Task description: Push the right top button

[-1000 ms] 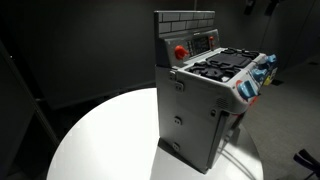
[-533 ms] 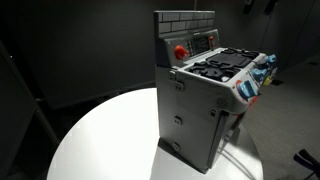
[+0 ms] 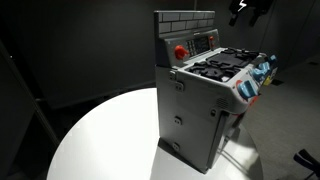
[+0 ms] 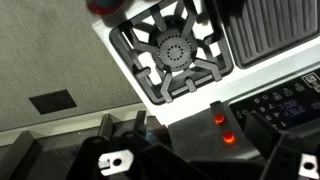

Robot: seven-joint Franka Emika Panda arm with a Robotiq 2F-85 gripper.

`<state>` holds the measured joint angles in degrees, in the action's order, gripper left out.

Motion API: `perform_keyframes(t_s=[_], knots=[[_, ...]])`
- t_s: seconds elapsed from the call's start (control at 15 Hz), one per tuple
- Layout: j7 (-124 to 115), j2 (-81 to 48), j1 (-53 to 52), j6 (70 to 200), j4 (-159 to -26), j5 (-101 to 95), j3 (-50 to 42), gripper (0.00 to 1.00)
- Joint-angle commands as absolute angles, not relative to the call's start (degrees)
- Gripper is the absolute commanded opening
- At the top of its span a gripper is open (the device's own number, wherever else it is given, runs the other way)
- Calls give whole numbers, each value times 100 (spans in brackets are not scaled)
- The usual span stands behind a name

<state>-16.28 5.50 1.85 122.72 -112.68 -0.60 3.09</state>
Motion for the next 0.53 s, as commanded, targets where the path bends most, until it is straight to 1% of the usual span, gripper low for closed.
perform_keyframes(t_s=[0.0,0.47], knots=[[-1835,236,126,12356,-11089,-34,237,100],[-1811,-187,98,12520,-10911,99,161,100]])
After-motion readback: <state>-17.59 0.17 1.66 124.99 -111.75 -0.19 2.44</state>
